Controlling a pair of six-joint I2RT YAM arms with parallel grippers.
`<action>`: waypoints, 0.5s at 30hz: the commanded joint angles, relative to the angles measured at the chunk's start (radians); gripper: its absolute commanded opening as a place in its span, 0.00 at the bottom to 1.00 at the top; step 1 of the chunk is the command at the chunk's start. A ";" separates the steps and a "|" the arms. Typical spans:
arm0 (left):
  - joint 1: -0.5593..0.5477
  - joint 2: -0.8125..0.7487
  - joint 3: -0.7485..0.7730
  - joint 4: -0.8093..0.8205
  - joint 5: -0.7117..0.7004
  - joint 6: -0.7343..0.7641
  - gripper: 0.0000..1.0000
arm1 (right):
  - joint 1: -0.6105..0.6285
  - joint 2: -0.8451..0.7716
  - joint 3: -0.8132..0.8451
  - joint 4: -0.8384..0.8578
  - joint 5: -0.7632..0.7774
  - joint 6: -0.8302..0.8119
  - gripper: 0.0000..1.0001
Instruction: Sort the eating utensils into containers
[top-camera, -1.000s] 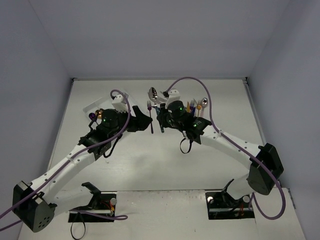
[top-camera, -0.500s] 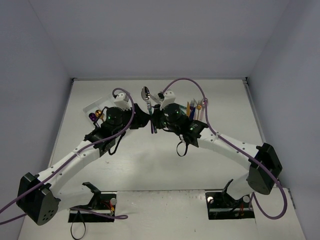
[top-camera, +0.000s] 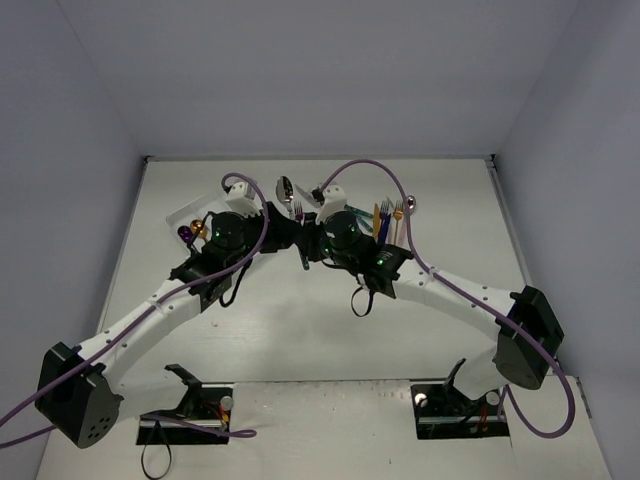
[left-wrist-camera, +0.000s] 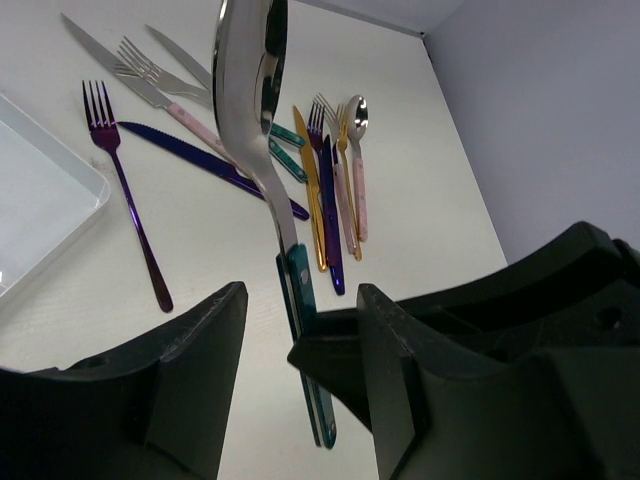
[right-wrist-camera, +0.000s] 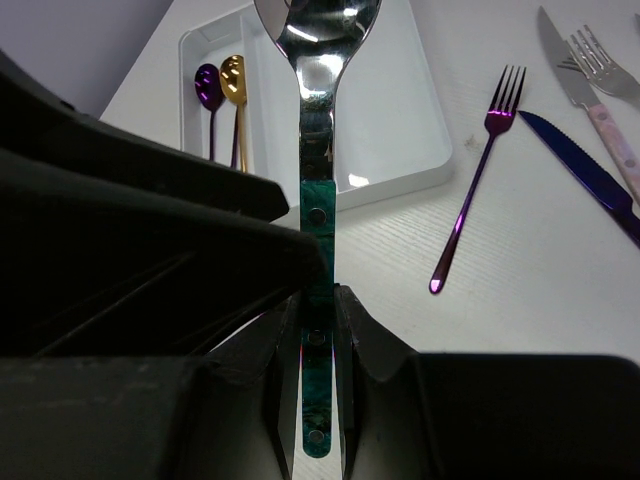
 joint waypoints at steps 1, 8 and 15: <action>0.024 0.005 0.046 0.133 0.022 -0.026 0.45 | 0.014 -0.021 0.002 0.122 -0.011 -0.002 0.00; 0.032 0.037 0.047 0.134 0.057 -0.040 0.44 | 0.014 -0.027 0.000 0.132 -0.019 -0.003 0.00; 0.032 0.053 0.027 0.146 0.074 -0.059 0.25 | 0.014 -0.028 -0.004 0.143 -0.027 -0.002 0.00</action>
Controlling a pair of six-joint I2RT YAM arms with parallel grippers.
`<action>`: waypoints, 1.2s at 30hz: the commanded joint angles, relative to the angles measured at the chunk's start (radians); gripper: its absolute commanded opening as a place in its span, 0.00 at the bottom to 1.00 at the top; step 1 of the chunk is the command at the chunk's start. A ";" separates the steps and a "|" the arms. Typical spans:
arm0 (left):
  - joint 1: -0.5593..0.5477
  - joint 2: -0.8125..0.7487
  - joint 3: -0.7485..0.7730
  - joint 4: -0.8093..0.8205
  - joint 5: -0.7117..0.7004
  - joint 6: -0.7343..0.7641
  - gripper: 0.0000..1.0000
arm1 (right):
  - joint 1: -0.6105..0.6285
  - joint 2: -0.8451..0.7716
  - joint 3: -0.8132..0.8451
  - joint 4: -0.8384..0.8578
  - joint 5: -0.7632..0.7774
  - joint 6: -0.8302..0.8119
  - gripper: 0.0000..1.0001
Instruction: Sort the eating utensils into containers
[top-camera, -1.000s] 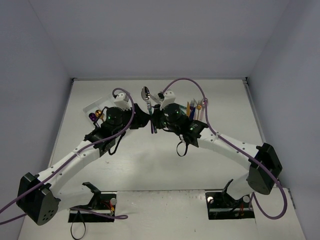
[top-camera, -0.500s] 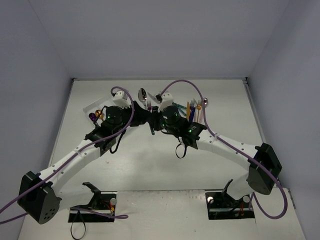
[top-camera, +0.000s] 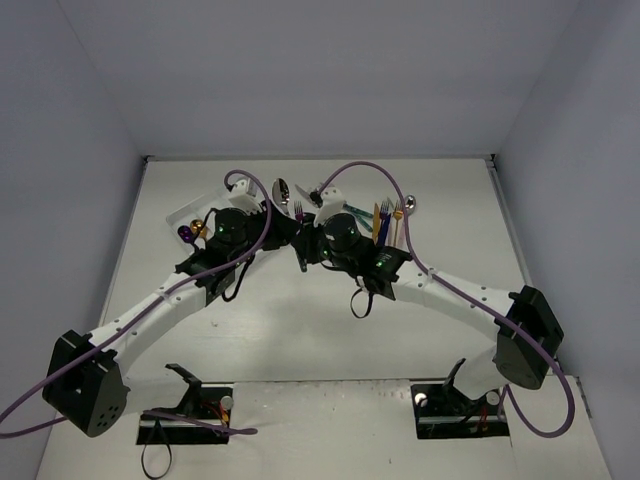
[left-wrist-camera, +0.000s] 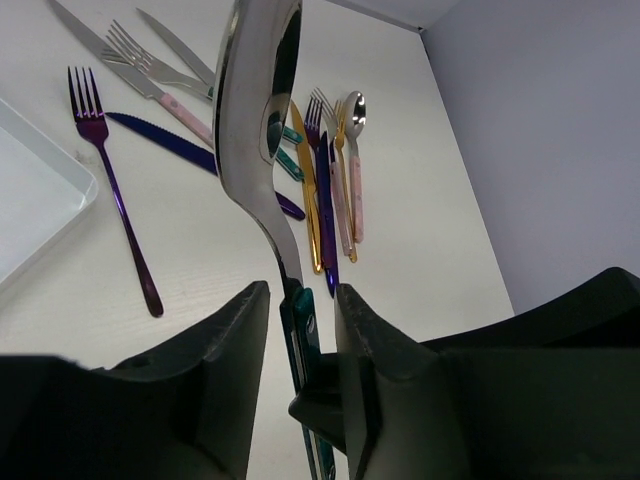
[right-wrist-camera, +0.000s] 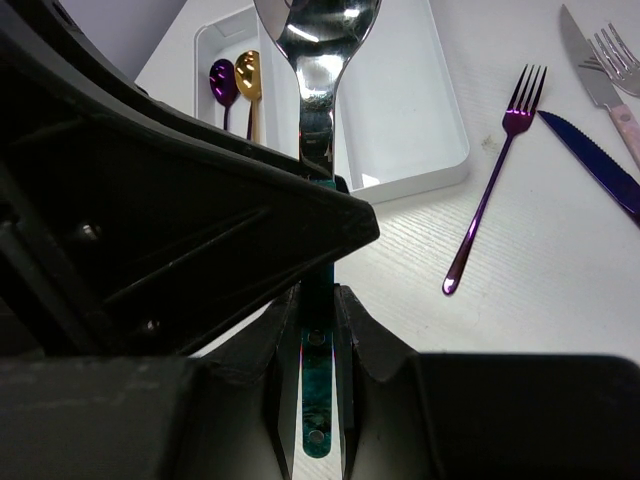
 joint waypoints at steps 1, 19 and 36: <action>0.005 -0.011 0.025 0.092 0.025 -0.021 0.20 | 0.003 -0.028 0.010 0.118 -0.006 -0.003 0.00; 0.185 -0.066 -0.078 0.113 0.117 -0.058 0.00 | -0.018 -0.062 -0.038 0.119 0.014 -0.027 0.61; 0.703 0.170 -0.013 0.073 0.357 0.001 0.03 | -0.196 -0.316 -0.290 0.103 -0.036 -0.035 0.68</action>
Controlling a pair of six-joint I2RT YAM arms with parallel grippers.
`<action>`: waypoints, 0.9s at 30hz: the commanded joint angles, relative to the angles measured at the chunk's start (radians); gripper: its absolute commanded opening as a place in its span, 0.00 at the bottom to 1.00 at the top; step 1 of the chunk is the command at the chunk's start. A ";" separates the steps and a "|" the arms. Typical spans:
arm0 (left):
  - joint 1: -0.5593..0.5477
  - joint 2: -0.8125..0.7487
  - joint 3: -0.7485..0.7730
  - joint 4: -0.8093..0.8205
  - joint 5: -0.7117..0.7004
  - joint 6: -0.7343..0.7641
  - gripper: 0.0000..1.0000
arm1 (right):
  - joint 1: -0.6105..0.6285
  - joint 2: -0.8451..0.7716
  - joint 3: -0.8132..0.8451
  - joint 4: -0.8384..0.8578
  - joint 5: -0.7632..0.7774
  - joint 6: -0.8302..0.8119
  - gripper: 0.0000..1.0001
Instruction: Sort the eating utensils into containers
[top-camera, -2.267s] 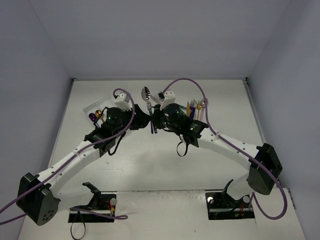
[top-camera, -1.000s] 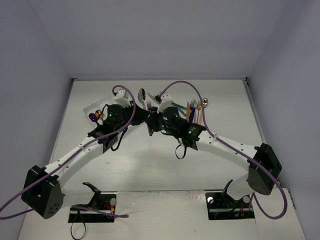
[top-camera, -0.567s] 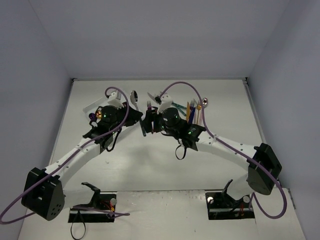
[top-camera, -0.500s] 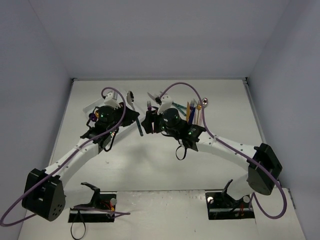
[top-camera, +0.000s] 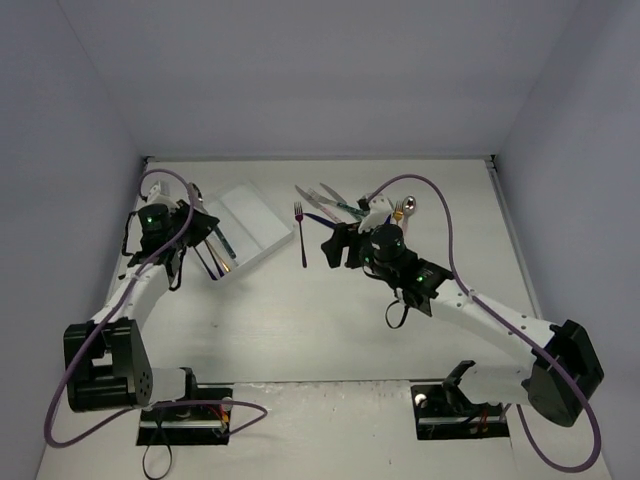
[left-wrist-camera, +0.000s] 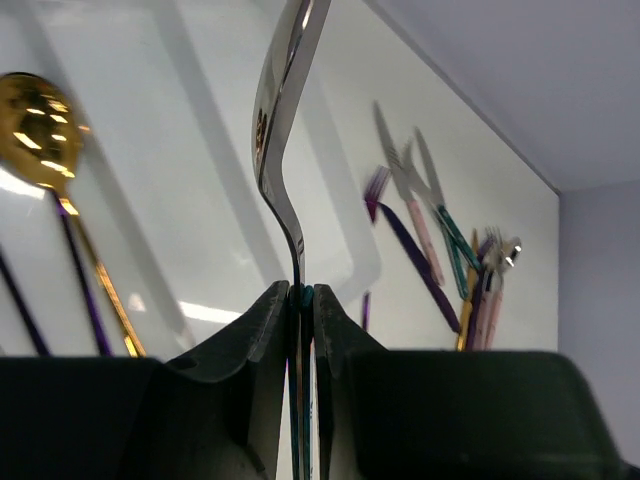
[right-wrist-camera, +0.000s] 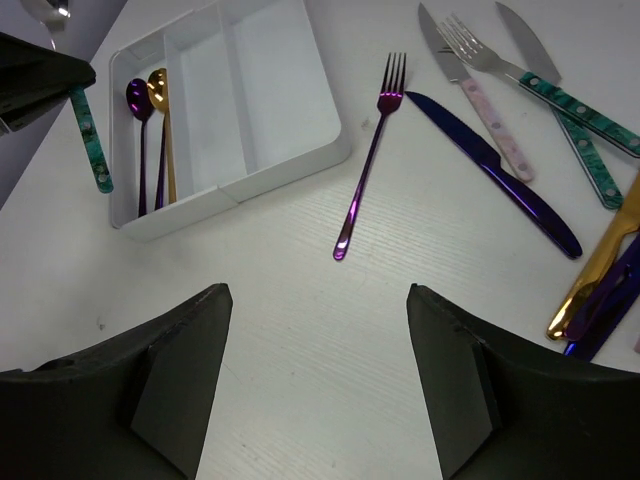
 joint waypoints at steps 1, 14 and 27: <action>0.099 0.127 0.097 0.047 0.099 0.027 0.03 | -0.056 -0.090 -0.038 0.054 -0.016 -0.012 0.68; 0.129 0.351 0.180 0.036 0.048 0.091 0.17 | -0.107 -0.164 -0.099 0.037 -0.016 -0.032 0.68; 0.130 0.294 0.163 -0.085 -0.061 0.094 0.38 | -0.118 -0.166 -0.092 0.021 -0.002 -0.034 0.68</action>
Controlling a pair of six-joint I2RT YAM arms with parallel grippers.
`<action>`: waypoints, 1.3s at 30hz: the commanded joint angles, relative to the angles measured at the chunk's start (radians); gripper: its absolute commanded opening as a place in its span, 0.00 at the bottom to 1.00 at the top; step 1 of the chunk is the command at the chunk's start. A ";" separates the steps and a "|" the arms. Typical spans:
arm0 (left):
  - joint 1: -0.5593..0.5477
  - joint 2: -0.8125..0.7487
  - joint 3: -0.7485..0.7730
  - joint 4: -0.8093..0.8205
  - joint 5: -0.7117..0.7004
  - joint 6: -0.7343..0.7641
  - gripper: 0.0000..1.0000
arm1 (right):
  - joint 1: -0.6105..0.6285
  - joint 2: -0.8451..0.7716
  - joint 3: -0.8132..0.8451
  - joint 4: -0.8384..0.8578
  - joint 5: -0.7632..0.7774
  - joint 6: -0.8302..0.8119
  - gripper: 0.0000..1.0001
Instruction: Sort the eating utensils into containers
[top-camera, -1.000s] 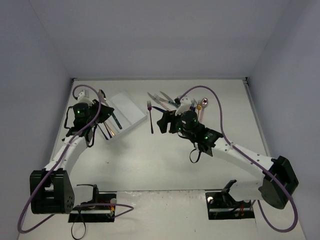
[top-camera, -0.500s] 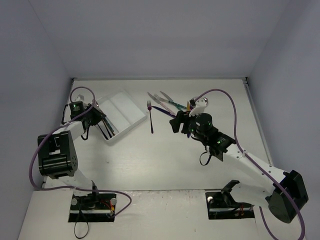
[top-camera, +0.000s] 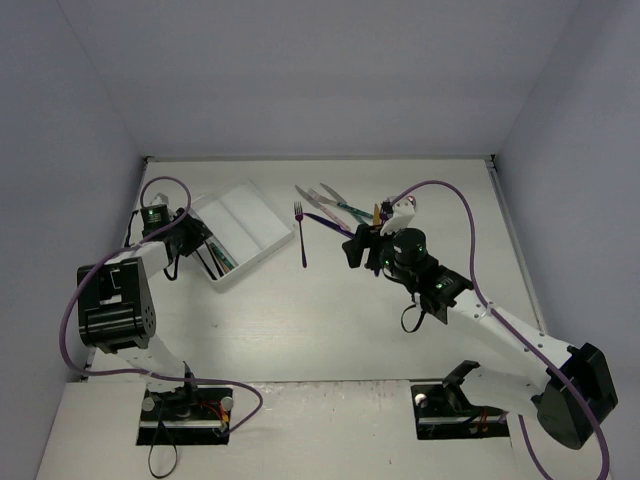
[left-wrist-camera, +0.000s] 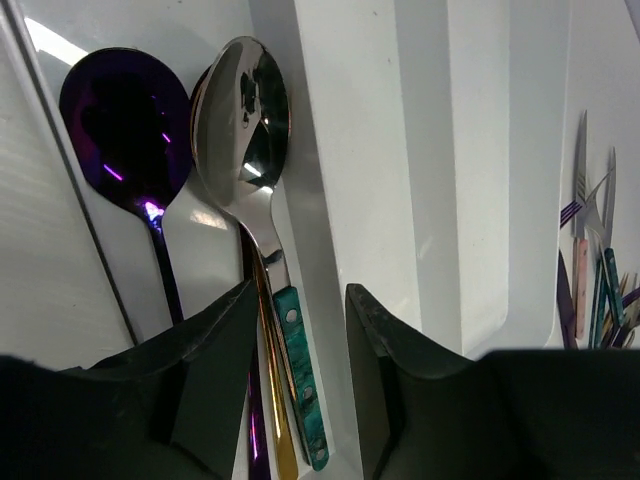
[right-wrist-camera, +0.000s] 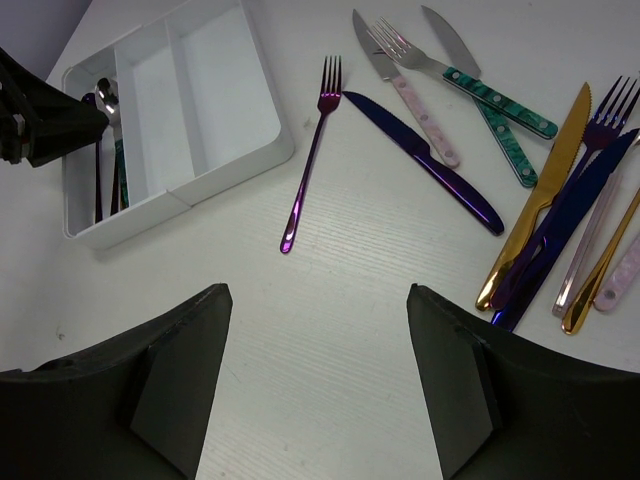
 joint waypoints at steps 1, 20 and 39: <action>0.008 -0.112 0.040 -0.042 -0.046 0.015 0.39 | -0.011 -0.027 0.020 0.039 0.022 -0.012 0.68; -0.136 -0.672 0.067 -0.484 -0.244 0.382 0.63 | -0.380 0.337 0.214 -0.108 0.218 0.134 0.63; -0.291 -0.773 0.032 -0.550 -0.416 0.483 0.72 | -0.463 0.839 0.517 -0.107 0.176 0.119 0.53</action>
